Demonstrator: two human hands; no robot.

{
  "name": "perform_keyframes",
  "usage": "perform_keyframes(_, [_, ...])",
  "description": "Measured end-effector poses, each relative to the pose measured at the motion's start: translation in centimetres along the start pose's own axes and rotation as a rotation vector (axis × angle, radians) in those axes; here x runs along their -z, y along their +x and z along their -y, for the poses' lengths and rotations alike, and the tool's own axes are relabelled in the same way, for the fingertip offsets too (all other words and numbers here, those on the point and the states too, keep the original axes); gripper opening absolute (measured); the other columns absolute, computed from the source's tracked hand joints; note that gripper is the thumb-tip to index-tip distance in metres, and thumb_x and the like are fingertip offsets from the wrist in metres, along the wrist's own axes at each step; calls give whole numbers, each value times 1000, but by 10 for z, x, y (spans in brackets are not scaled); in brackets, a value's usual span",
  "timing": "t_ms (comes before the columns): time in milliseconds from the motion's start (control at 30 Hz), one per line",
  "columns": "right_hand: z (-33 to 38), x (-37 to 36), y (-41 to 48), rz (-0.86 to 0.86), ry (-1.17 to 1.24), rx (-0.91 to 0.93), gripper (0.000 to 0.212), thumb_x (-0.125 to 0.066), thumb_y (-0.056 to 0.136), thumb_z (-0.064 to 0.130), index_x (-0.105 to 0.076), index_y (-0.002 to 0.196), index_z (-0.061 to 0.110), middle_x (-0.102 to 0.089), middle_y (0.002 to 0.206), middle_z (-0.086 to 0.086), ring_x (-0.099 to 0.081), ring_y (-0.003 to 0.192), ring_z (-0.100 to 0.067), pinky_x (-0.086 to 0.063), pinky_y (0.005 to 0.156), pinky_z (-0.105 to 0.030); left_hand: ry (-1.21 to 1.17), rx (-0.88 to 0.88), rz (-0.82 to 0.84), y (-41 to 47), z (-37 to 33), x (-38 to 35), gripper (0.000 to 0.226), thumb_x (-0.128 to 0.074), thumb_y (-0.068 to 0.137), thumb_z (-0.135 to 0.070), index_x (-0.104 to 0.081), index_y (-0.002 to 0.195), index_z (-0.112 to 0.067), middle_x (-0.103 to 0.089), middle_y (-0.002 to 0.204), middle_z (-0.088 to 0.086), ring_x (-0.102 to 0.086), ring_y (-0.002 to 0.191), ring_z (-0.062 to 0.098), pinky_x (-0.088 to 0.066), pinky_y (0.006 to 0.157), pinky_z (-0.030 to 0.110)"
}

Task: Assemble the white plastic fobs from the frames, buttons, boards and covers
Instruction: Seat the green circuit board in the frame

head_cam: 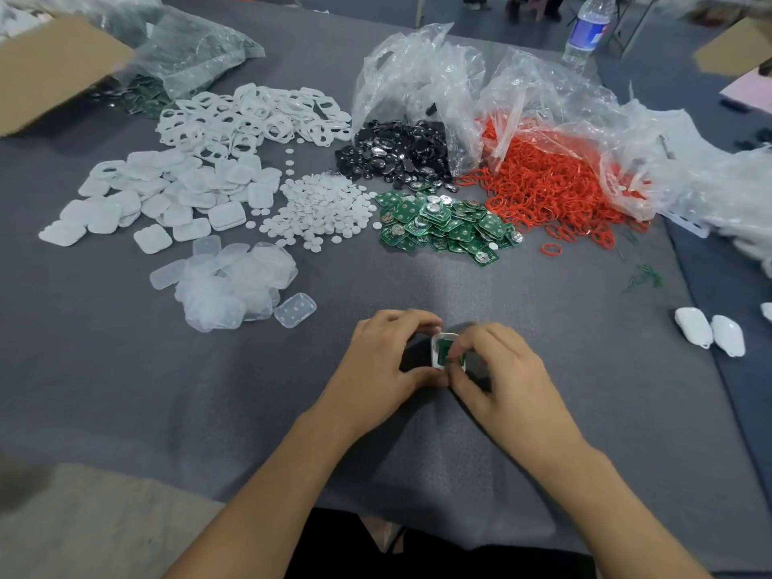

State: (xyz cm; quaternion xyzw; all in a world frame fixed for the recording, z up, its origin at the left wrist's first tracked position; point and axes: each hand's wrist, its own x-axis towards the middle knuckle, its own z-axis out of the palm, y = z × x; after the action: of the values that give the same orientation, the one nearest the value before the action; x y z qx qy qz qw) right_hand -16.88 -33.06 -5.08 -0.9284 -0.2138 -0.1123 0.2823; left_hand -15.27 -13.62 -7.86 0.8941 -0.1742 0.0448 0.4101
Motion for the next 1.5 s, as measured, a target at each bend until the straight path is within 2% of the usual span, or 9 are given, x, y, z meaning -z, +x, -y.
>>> perform_keyframes(200, [-2, 8, -8, -332, 448, -395, 28, -78, 83, 4, -65, 85, 28, -65, 79, 12, -63, 70, -6, -46, 66, -8, 0, -4, 3, 0, 1, -1, 54, -82, 78, -50, -61, 126, -37, -60, 122, -28, -43, 124, -5, -27, 108, 21])
perform_keyframes(300, [-22, 21, -17, -192, 295, -529, 30, -77, 82, 7, -66, 94, 32, -67, 79, 15, -65, 75, 0, -41, 68, -4, 3, -22, 0, 0, 2, -3, 43, -81, 79, -48, -65, 118, -39, -63, 119, -26, -45, 124, -3, -30, 106, 28])
perform_keyframes(400, [-28, 25, -27, -73, -18, -521, 23, -74, 87, 17, -70, 108, 24, -68, 101, 7, -61, 101, -16, -36, 86, -16, 17, -60, -19, 0, 1, -5, 28, -80, 81, -49, -73, 104, -35, -66, 121, -25, -50, 125, 2, -35, 106, 39])
perform_keyframes(467, [-25, 23, -27, -120, -82, -455, 28, -75, 87, 20, -71, 114, 21, -61, 110, 1, -51, 110, -22, -28, 95, -16, 11, -67, -24, 1, 1, -5, 25, -82, 81, -47, -74, 100, -33, -67, 122, -23, -51, 126, 2, -37, 107, 42])
perform_keyframes(633, [1, 3, -3, -107, 224, -481, 26, -76, 86, 24, -73, 111, 27, -69, 95, 14, -65, 85, -4, -51, 82, -21, -52, -43, -30, 1, -5, -2, 37, -89, 76, -35, -68, 107, -33, -67, 119, -22, -55, 119, 1, -42, 104, 35])
perform_keyframes(833, [10, -17, 6, -145, 287, -535, 14, -77, 82, 18, -71, 87, 29, -70, 74, 13, -65, 68, -1, -50, 63, -14, -205, -4, -32, -3, -8, 2, 33, -83, 84, -19, -65, 110, -27, -73, 105, -16, -68, 102, 1, -49, 90, 13])
perform_keyframes(1267, [11, -18, -1, -117, 166, -438, 28, -73, 88, 21, -73, 115, 26, -59, 97, 12, -61, 79, 1, -52, 79, -16, -175, 38, -50, 0, -12, -3, 29, -76, 87, -15, -61, 110, -24, -69, 102, -14, -67, 97, 3, -53, 90, 27])
perform_keyframes(1367, [7, 0, -2, -169, 129, -418, 32, -75, 86, 21, -72, 116, 28, -57, 97, 12, -60, 78, 2, -42, 76, -2, -194, 46, -60, -1, -12, -3, 32, -75, 88, -15, -61, 115, -24, -70, 105, -15, -68, 97, 3, -53, 91, 22])
perform_keyframes(1500, [-19, 36, -9, -53, -10, -533, 44, -77, 80, 21, -69, 123, 29, -54, 105, 6, -61, 90, -9, -40, 86, -16, -161, 52, -58, -2, -11, -5, 29, -74, 89, -22, -65, 116, -26, -70, 105, -18, -66, 96, 1, -49, 89, 14])
